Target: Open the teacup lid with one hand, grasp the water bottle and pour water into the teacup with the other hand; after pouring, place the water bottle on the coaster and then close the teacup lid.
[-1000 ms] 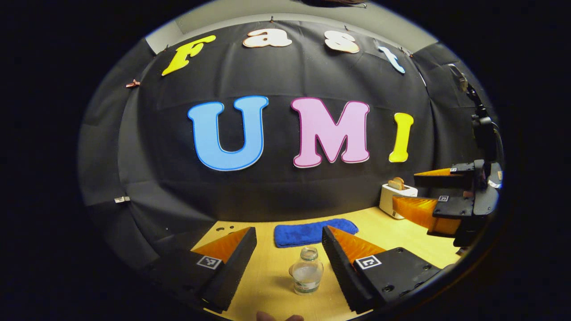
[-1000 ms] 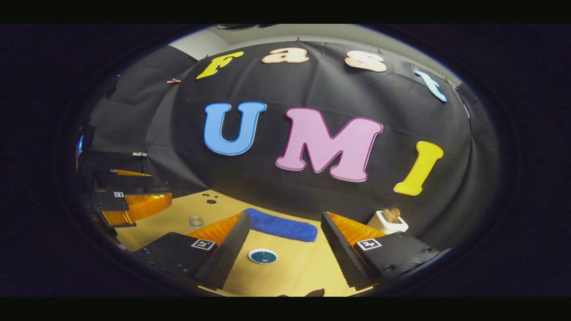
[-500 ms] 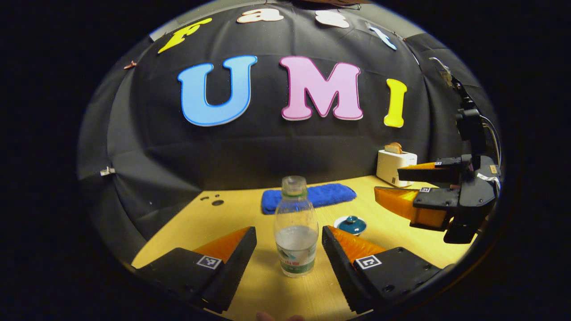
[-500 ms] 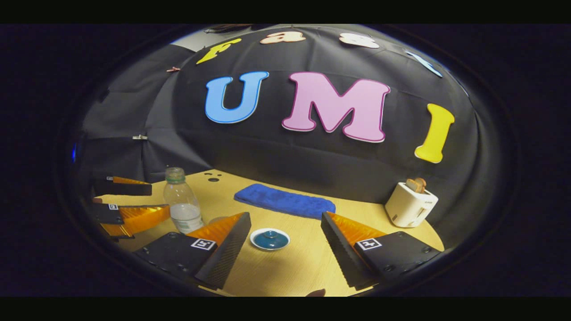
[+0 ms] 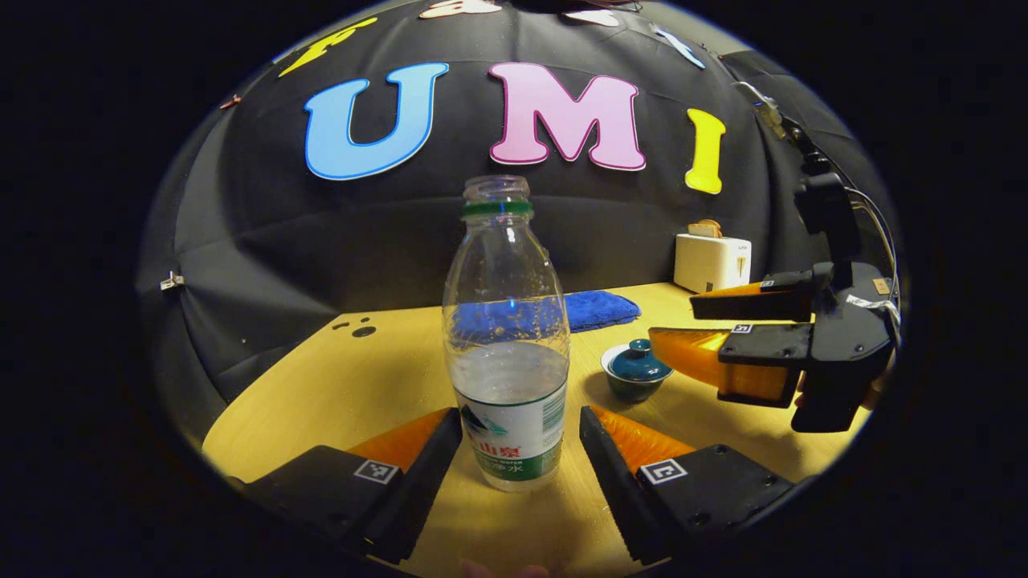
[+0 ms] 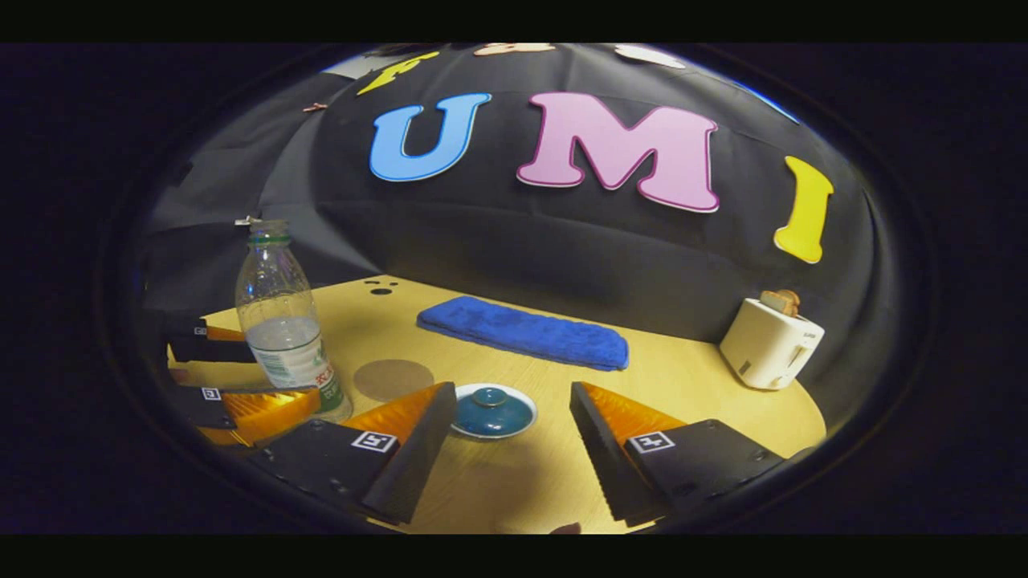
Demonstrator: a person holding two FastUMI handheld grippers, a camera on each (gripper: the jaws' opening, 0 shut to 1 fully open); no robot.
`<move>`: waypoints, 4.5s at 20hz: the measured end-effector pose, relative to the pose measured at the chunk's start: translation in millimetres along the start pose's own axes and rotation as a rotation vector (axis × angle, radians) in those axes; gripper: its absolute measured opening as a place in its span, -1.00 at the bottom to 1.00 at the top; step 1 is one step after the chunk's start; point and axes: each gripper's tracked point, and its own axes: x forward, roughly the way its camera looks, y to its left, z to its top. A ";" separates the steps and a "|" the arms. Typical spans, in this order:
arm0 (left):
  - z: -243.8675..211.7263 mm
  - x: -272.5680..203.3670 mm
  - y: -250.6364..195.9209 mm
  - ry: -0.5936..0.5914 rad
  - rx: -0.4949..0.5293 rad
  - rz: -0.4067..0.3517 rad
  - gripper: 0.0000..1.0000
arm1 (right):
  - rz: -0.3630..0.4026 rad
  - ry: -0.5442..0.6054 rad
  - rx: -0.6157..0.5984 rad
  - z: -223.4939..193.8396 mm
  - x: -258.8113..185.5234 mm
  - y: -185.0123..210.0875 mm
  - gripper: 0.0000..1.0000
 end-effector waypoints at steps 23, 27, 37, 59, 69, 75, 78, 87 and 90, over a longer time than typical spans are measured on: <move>-0.2 16.2 3.9 -0.009 0.004 0.013 0.87 | 0.041 -0.011 0.058 7.7 21.2 5.5 -0.51; -1.8 17.4 2.6 -0.004 -0.006 0.010 0.86 | 0.003 -0.051 0.087 24.2 8.6 -14.6 -0.44; 11.3 28.9 27.0 0.099 0.268 0.084 0.50 | -0.096 -0.062 0.059 22.4 -29.6 -79.4 -0.41; 19.3 83.4 49.5 0.309 1.305 0.209 0.48 | -0.171 -0.061 0.035 -10.2 -75.2 -155.8 -0.42; 51.4 87.9 62.2 0.250 1.541 0.276 0.47 | -0.166 -0.076 -0.002 -5.1 -79.4 -156.0 -0.51; 56.2 94.9 58.3 0.229 1.599 0.276 0.47 | -0.169 -0.087 -0.011 -3.9 -78.6 -158.3 -0.51; 58.5 97.5 60.2 0.233 1.649 0.285 0.47 | -0.170 -0.087 -0.026 -5.0 -79.7 -158.4 -0.51; 69.7 97.6 65.0 0.201 1.724 0.327 0.47 | -0.180 -0.085 -0.032 -5.4 -78.4 -161.6 -0.51; 77.0 97.6 64.2 0.177 1.746 0.335 0.46 | -0.181 -0.089 -0.038 -5.3 -80.1 -159.9 -0.42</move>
